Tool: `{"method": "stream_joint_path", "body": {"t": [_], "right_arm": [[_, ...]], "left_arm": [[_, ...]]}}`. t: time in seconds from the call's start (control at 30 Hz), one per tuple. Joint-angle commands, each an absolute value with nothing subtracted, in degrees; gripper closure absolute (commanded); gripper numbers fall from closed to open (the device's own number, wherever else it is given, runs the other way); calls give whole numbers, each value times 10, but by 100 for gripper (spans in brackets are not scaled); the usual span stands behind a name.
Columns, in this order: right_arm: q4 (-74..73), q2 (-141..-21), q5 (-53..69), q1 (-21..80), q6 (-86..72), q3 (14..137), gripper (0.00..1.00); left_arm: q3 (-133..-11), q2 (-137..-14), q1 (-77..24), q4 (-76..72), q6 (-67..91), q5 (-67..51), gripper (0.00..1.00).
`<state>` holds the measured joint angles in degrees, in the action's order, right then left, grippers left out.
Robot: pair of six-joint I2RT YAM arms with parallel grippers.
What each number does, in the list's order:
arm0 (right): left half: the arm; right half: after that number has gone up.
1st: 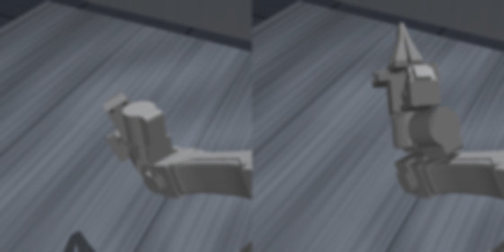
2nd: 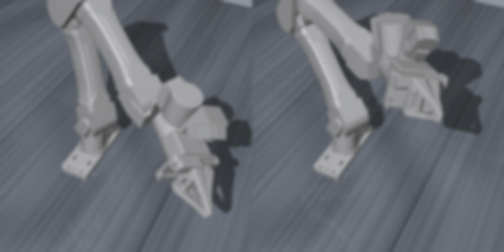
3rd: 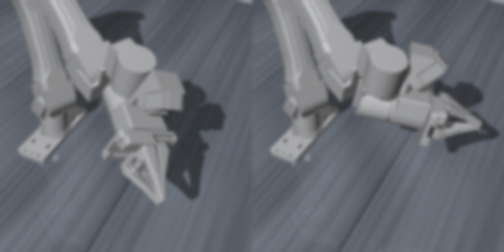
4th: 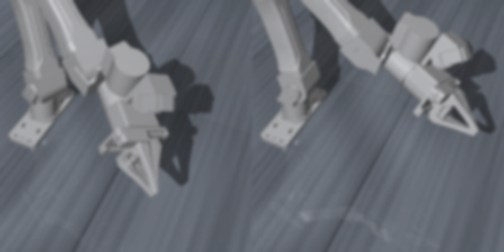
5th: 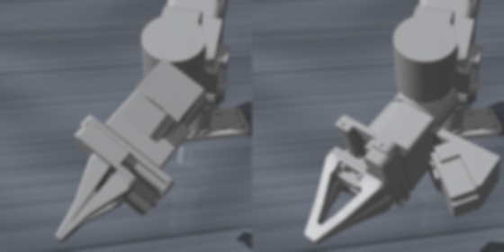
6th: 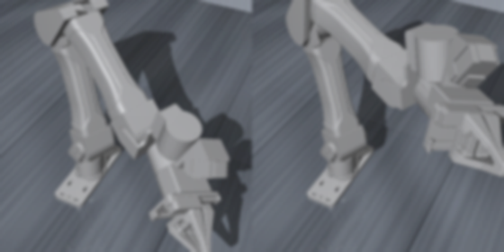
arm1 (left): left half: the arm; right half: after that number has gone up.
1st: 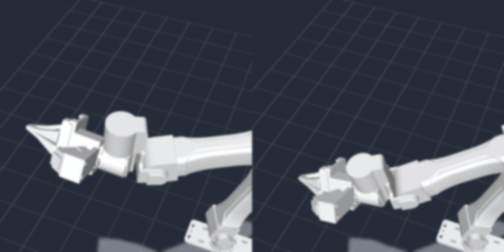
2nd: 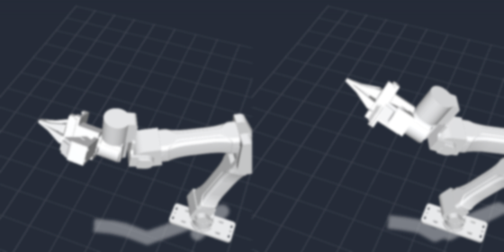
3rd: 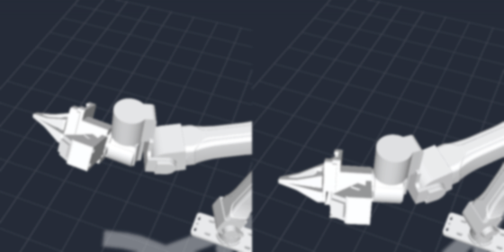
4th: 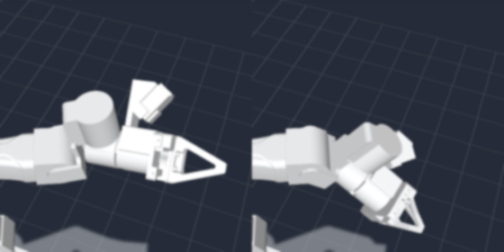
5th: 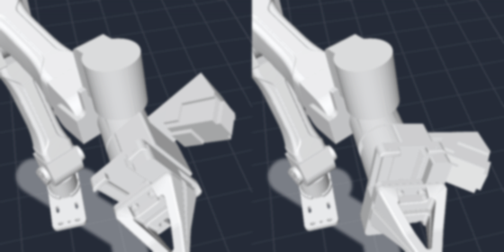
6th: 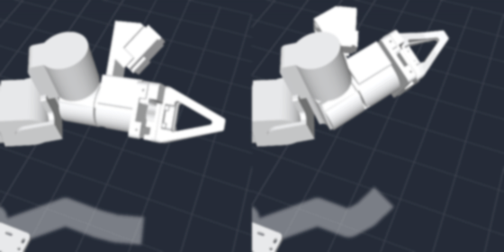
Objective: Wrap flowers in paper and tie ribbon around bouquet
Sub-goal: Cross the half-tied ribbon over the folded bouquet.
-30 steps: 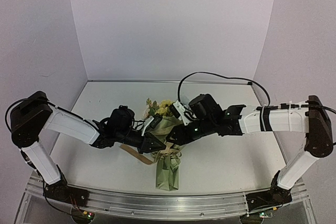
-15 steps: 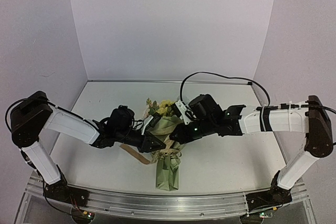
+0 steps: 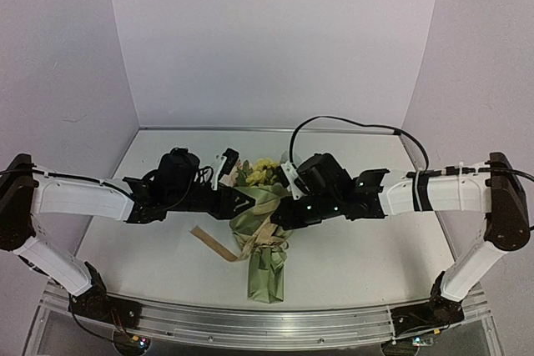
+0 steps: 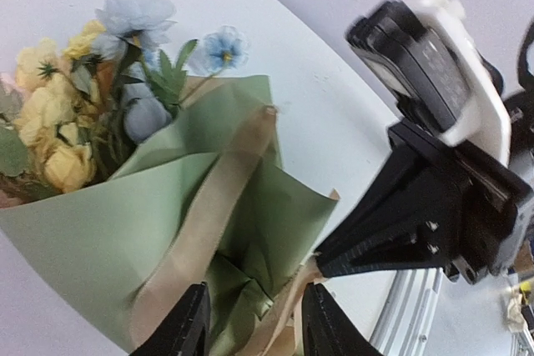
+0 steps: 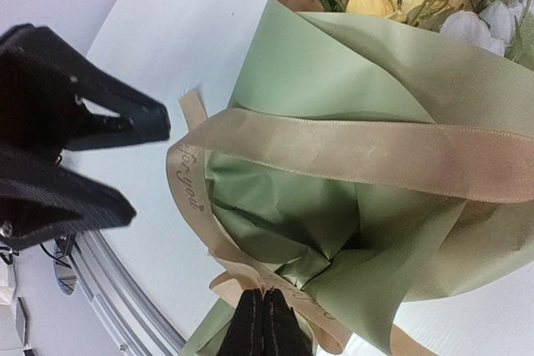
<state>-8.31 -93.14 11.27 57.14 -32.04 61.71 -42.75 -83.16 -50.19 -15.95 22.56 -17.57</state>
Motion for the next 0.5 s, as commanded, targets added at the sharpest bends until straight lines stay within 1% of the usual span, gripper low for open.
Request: {"method": "stream_joint_path", "body": {"t": [0.0,0.2,0.47], "right_arm": [[-88,-926,90,576,-333,636,100],[-92,-929,79,576,-339,642,100],[-92,-933,74,576,-351,644,100]], "left_arm": [[-497,-818,-500,-12,202,-64,58],[-546,-841,-509,111,168,-9,50],[-610,-906,-532,168,146,23,49]]}}
